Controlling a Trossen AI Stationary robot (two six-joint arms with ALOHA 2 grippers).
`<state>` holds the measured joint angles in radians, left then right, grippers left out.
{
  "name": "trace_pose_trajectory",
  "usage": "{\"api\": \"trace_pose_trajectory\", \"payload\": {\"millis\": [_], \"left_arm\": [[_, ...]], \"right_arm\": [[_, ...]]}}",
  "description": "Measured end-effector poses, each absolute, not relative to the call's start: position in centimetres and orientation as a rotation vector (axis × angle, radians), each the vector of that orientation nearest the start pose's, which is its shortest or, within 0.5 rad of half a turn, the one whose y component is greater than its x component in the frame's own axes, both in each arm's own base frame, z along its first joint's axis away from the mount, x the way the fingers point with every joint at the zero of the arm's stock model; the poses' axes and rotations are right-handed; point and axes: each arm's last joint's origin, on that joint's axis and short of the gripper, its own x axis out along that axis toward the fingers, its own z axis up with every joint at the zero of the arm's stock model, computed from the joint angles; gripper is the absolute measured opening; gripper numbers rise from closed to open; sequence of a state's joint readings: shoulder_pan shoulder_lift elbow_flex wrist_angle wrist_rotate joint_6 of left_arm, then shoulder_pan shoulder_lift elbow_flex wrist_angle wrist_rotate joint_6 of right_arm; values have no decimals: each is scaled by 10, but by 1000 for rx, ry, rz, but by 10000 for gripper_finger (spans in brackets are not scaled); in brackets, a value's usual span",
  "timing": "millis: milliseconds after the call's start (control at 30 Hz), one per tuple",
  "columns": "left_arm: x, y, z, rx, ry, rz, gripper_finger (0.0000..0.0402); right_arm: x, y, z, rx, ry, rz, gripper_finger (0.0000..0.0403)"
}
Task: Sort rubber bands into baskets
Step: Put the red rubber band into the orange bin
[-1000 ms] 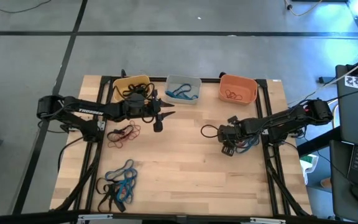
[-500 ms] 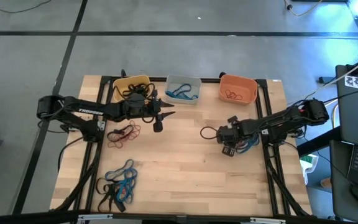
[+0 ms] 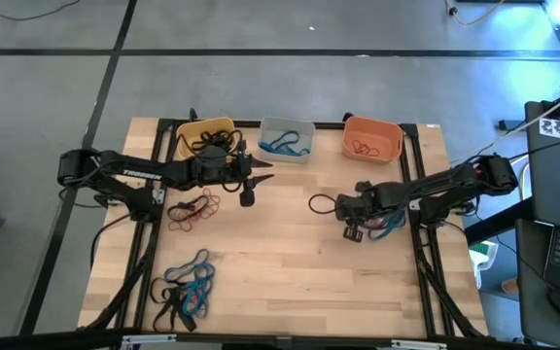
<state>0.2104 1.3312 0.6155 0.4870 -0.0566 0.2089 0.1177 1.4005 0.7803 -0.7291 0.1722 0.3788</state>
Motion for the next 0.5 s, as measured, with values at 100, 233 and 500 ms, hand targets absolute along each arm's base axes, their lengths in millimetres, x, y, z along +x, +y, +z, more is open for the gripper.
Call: {"api": "trace_pose_trajectory", "payload": {"millis": [100, 233, 500], "left_arm": [[269, 59, 223, 189, 256, 241, 130], [269, 59, 223, 189, 256, 241, 130], [269, 59, 223, 189, 256, 241, 130]], "right_arm": [[230, 21, 192, 100, 1266, -310, 4], [228, 19, 213, 65, 1203, -350, 8], [221, 14, 252, -37, 1026, -438, 5]]}}
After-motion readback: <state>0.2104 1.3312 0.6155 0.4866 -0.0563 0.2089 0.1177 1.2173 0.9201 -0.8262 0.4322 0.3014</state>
